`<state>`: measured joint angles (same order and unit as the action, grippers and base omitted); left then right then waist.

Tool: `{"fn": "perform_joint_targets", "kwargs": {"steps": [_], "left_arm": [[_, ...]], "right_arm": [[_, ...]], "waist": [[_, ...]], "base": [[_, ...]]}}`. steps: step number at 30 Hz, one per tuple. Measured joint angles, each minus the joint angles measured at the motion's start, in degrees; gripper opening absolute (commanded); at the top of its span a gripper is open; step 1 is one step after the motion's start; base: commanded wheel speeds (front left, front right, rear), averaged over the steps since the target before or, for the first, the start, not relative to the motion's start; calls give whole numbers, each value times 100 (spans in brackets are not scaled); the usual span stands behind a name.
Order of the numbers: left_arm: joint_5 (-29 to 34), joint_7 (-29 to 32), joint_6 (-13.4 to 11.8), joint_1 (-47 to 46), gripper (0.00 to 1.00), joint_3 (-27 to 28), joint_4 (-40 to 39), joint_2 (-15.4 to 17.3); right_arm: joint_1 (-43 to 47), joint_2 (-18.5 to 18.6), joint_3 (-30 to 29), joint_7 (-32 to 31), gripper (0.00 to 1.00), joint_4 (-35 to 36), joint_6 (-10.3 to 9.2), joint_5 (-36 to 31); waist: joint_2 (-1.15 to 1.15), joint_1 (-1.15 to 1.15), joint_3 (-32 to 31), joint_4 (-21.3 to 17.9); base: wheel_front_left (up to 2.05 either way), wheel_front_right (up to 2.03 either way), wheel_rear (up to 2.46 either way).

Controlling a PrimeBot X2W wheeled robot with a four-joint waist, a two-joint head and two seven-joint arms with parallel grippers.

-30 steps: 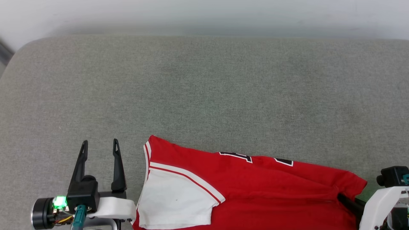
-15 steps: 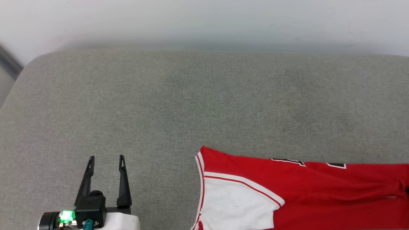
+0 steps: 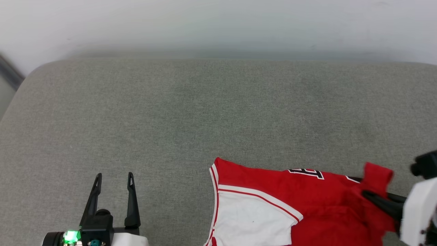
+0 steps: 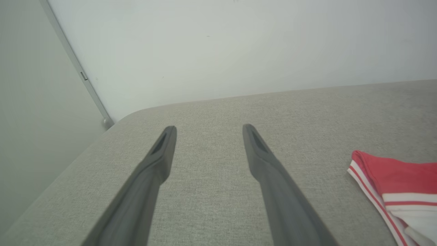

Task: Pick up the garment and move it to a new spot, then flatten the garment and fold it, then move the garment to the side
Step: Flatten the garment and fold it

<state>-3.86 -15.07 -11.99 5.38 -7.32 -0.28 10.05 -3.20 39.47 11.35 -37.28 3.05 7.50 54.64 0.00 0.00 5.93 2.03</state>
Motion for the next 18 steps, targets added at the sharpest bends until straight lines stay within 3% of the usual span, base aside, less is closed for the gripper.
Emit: {"fn": "perform_joint_targets", "kwargs": {"steps": [5, 9, 18], "left_arm": [[66, 0, 99, -92, 100, 41, 23, -70], [119, 0, 179, -225, 100, 53, 46, -133], [177, 0, 292, -475, 100, 99, 122, -232]], "right_arm": [[-554, -253, 779, -332, 0, 659, 0, -399], [-1229, -543, 1604, -576, 0, 749, 0, -604], [-2761, -1437, 3478, -523, 0, -186, 0, -1113]], "waist": [[0, 0, 81, 27], [0, 0, 184, 73], [0, 0, 482, 220]], "base": [[0, 0, 0], [0, 0, 0], [0, 0, 0]]}}
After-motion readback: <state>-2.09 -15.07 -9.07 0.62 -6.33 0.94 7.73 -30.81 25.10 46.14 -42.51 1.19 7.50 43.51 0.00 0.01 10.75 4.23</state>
